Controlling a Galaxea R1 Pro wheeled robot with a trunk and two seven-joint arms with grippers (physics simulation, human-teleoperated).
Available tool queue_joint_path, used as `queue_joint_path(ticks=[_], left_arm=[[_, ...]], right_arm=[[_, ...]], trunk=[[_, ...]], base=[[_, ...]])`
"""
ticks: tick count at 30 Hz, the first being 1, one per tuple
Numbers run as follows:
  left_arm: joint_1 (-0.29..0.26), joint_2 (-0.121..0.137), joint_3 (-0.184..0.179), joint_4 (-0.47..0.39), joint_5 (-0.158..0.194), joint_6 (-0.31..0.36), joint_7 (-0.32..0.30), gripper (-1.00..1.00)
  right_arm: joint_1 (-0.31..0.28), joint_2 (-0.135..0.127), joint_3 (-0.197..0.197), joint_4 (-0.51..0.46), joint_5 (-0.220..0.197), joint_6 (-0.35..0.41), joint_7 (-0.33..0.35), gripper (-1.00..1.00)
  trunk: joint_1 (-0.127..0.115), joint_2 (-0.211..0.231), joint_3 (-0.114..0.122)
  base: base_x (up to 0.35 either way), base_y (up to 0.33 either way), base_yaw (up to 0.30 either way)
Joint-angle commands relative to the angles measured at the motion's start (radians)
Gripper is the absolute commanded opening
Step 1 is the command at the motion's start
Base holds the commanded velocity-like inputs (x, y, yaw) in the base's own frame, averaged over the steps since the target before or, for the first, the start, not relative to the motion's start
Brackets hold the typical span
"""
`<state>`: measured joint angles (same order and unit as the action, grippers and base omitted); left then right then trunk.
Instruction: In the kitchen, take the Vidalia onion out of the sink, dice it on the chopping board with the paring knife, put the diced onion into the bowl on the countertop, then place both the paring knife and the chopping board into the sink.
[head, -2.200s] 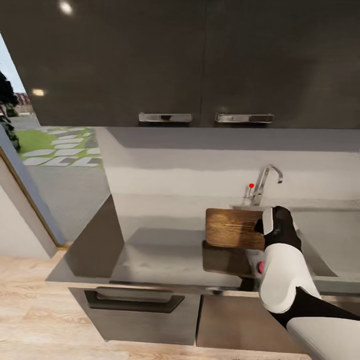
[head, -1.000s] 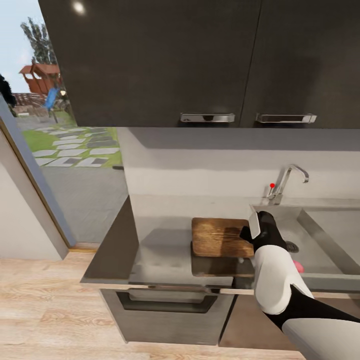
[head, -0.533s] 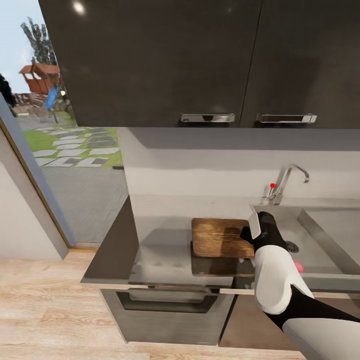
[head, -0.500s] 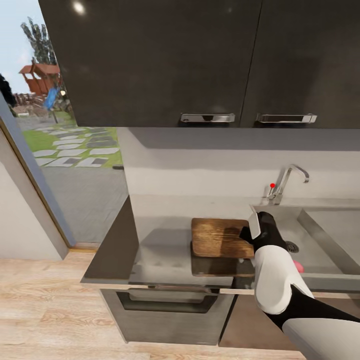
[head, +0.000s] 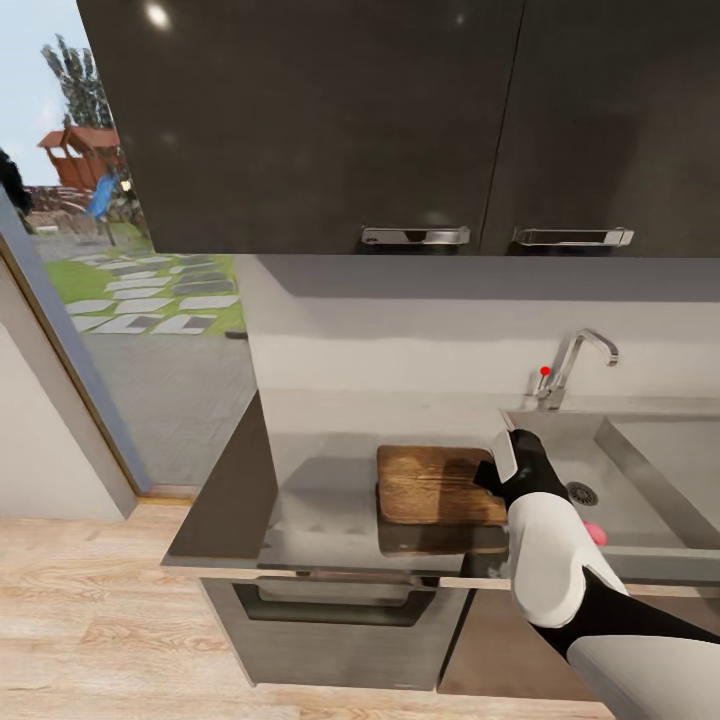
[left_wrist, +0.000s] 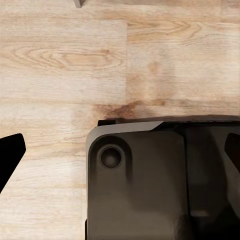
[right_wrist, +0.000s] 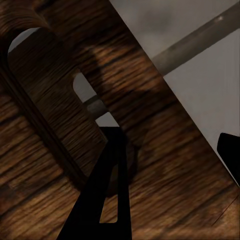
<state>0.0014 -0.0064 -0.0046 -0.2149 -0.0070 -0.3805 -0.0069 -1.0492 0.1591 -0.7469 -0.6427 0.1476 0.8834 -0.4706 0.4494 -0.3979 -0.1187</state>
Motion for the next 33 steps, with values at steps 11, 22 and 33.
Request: queue_joint_path(ticks=[11, 22, 33], left_arm=[[0.000, -0.001, 0.000, -0.001, -0.001, -0.001, -0.001, 1.00], [0.000, -0.001, 0.000, -0.001, -0.001, -0.001, -0.001, 1.00], [0.000, -0.001, 0.000, -0.001, -0.001, -0.001, -0.001, 1.00]], right_arm=[[-0.002, -0.001, -0.008, -0.001, 0.009, 0.004, 0.004, -1.00], [-0.001, -0.003, -0.009, -0.002, 0.013, -0.025, 0.001, -1.00], [-0.001, -0.006, -0.010, 0.022, 0.015, -0.068, -0.003, -1.00]], trunk=[[0.001, -0.002, -0.002], [0.001, -0.002, -0.002], [0.001, -0.002, -0.002]], base=[[0.000, 0.000, 0.000], [0.000, 0.000, 0.000], [0.000, 0.000, 0.000]])
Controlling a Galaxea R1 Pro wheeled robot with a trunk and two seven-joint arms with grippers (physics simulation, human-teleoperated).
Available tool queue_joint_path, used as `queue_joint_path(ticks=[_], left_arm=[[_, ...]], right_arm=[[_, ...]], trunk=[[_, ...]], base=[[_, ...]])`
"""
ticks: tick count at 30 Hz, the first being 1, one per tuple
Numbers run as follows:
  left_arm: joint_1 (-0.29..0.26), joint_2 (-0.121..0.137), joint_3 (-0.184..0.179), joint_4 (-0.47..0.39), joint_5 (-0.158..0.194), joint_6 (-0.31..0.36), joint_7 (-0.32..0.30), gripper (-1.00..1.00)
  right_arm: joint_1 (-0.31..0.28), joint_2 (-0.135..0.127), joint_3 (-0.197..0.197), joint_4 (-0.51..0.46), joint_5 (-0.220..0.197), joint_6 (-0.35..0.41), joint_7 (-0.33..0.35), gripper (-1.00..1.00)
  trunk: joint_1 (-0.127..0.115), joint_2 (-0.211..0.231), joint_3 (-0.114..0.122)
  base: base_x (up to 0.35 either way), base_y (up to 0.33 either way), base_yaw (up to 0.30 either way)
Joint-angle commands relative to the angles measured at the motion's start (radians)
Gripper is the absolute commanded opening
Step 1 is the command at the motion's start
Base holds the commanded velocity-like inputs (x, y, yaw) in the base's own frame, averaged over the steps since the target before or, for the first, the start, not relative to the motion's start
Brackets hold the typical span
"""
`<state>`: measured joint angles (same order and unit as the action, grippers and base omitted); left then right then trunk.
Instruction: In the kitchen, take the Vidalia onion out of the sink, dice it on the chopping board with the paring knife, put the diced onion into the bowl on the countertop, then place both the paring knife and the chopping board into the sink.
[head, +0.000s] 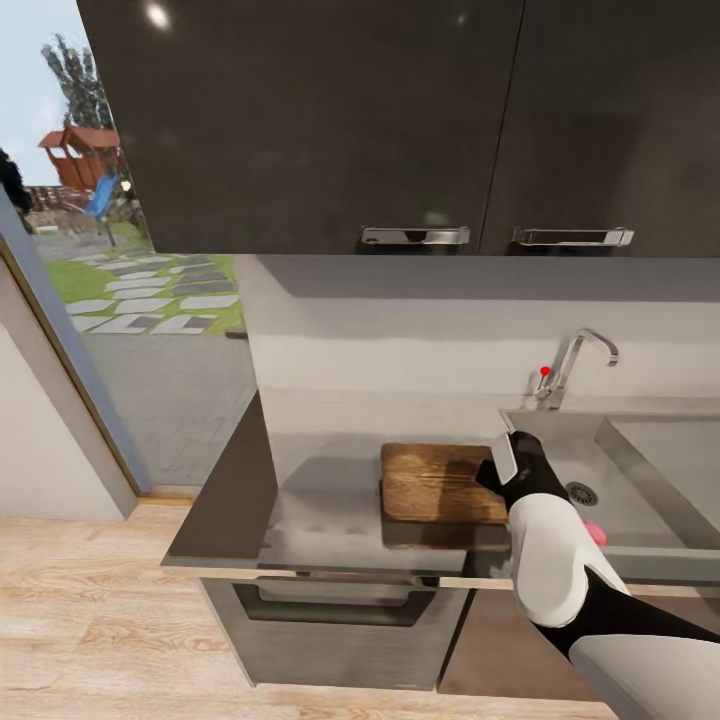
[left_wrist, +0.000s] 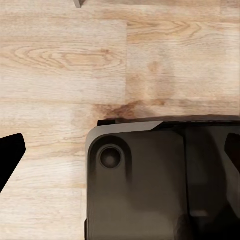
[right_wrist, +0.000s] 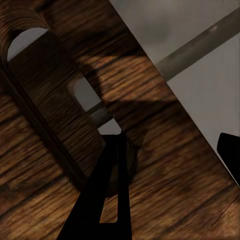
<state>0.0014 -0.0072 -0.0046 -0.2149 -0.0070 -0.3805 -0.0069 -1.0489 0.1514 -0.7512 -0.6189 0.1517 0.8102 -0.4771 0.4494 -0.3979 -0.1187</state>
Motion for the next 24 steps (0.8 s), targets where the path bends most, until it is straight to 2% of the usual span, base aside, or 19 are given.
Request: queue_joint_path(ticks=[1, 24], left_arm=[[0.000, 0.000, 0.000, -0.001, -0.001, -0.001, -0.001, 1.00], [0.000, 0.000, 0.000, -0.001, -0.001, -0.002, -0.001, 1.00]], right_arm=[[-0.002, 0.001, -0.006, 0.007, 0.011, -0.001, 0.004, -1.00], [-0.001, -0.010, -0.006, 0.034, 0.011, -0.016, 0.002, -1.00]], trunk=[[0.001, -0.002, -0.002], [0.001, -0.002, -0.002]], base=[[0.000, 0.000, 0.000], [0.000, 0.000, 0.000]])
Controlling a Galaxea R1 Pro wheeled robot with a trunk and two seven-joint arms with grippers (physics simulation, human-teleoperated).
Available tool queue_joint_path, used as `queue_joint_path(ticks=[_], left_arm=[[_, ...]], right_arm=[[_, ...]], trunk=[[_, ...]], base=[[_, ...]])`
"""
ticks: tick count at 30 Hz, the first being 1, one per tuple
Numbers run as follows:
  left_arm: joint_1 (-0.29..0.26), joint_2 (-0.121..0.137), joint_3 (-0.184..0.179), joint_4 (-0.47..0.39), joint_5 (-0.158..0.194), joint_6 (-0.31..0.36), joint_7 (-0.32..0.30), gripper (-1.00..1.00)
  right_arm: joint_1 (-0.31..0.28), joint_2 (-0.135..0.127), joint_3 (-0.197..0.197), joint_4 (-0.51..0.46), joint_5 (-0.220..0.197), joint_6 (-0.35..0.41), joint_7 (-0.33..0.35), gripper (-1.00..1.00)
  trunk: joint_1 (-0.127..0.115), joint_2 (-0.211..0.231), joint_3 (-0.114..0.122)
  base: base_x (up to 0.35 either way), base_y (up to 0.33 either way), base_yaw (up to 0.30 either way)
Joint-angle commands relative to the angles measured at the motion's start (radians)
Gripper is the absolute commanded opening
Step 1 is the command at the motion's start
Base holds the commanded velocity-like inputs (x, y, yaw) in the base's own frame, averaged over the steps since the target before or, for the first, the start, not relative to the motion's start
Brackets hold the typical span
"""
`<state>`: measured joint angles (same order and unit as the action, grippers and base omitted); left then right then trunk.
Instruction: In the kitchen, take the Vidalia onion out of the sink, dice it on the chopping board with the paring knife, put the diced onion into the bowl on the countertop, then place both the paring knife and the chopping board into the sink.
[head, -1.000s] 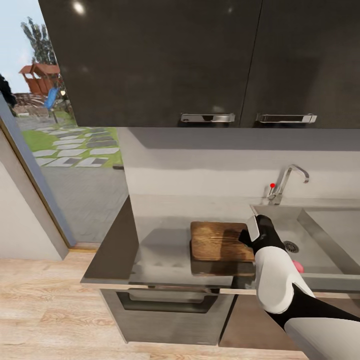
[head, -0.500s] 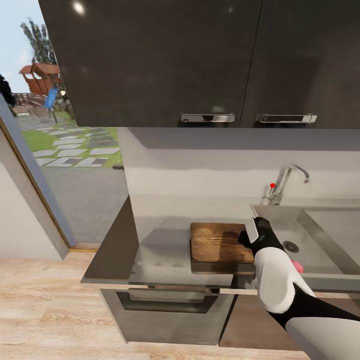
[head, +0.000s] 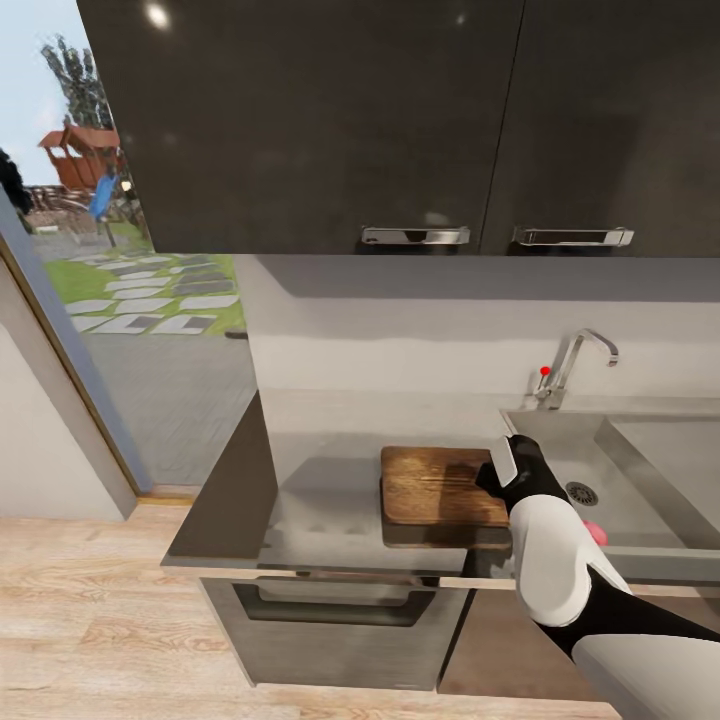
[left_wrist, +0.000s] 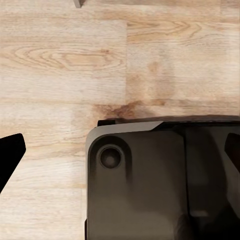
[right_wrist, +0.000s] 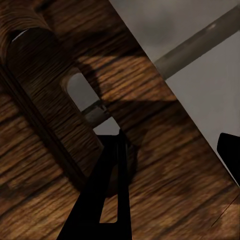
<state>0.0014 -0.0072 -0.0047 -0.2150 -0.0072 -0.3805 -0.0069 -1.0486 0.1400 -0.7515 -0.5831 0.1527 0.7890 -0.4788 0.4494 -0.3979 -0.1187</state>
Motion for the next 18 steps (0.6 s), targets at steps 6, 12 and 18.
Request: queue_joint_path(ticks=[6, 12, 18], left_arm=[[0.000, 0.001, 0.000, -0.002, -0.002, -0.003, -0.001, 1.00], [0.000, 0.001, 0.000, -0.002, -0.002, -0.003, -0.001, 1.00], [0.000, 0.000, -0.001, -0.001, -0.002, -0.002, -0.001, 1.00]], right_arm=[[-0.001, -0.001, -0.006, -0.001, 0.010, 0.006, 0.003, -1.00], [-0.002, -0.005, -0.006, -0.001, 0.010, 0.006, 0.003, -1.00], [-0.002, -0.006, -0.006, 0.000, 0.010, 0.006, 0.003, 1.00]], trunk=[[0.001, -0.002, -0.002], [0.001, -0.002, -0.002], [0.001, -0.002, -0.002]], base=[[0.000, 0.000, 0.000], [0.000, 0.000, 0.000], [0.000, 0.000, 0.000]])
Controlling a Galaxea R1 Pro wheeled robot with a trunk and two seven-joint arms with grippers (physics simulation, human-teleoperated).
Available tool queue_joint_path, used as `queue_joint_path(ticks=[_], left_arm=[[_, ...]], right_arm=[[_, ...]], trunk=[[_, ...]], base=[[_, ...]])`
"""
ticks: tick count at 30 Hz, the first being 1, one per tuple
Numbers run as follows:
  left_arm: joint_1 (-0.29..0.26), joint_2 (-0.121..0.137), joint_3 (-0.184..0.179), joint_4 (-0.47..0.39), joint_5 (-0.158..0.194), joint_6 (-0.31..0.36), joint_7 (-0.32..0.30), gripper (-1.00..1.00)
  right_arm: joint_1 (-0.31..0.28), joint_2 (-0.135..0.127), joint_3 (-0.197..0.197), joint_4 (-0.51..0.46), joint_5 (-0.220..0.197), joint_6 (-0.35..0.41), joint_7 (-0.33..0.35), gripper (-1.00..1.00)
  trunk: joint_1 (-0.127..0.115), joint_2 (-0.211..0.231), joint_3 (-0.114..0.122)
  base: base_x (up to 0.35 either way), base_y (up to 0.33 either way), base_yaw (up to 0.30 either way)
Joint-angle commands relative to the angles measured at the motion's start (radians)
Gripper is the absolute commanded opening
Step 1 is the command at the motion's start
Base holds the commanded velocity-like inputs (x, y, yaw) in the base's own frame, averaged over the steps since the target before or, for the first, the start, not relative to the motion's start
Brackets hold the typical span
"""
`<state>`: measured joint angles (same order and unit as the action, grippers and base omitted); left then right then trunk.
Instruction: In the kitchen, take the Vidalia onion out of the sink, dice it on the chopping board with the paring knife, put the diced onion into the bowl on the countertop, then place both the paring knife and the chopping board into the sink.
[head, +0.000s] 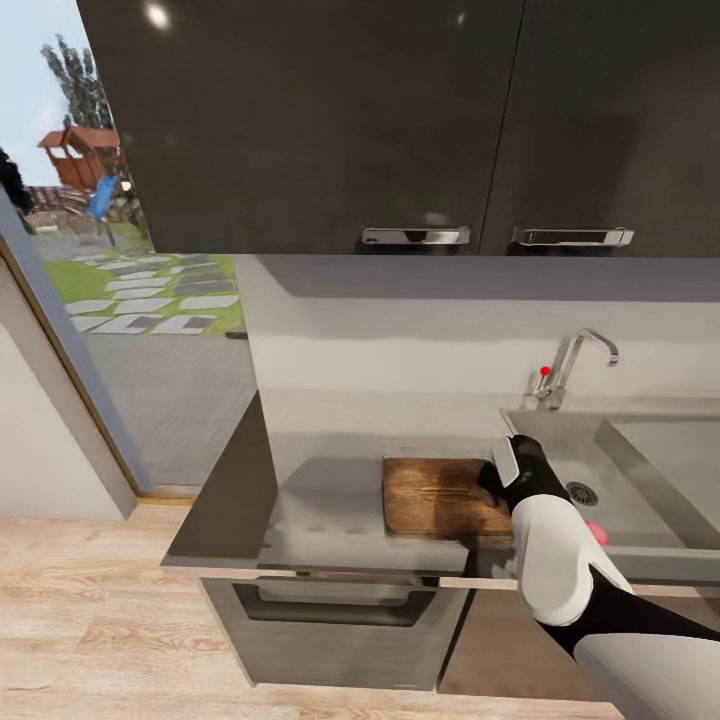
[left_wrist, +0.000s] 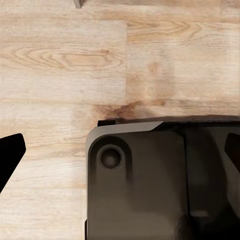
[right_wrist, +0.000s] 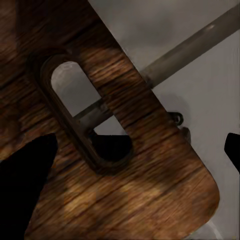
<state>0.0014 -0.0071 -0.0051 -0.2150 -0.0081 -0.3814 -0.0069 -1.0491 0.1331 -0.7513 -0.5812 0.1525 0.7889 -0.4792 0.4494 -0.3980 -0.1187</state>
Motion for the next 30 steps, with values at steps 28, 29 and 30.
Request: queue_joint_path(ticks=[28, 29, 30], left_arm=[[0.000, 0.001, 0.000, -0.001, 0.000, -0.002, -0.001, 1.00], [0.000, 0.001, 0.000, -0.001, -0.001, -0.002, -0.001, 1.00], [0.000, 0.001, 0.000, -0.001, -0.001, -0.002, -0.001, 1.00]], right_arm=[[-0.002, 0.010, 0.059, -0.218, 0.006, 0.038, 0.002, 1.00], [-0.002, 0.012, 0.078, -0.240, 0.006, 0.044, 0.003, 1.00], [-0.001, 0.016, 0.120, -0.279, 0.005, 0.054, 0.004, 1.00]], trunk=[[0.001, -0.002, -0.002], [0.001, -0.002, -0.002], [0.001, -0.002, -0.002]], base=[[0.000, 0.000, 0.000], [0.000, 0.000, 0.000], [0.000, 0.000, 0.000]])
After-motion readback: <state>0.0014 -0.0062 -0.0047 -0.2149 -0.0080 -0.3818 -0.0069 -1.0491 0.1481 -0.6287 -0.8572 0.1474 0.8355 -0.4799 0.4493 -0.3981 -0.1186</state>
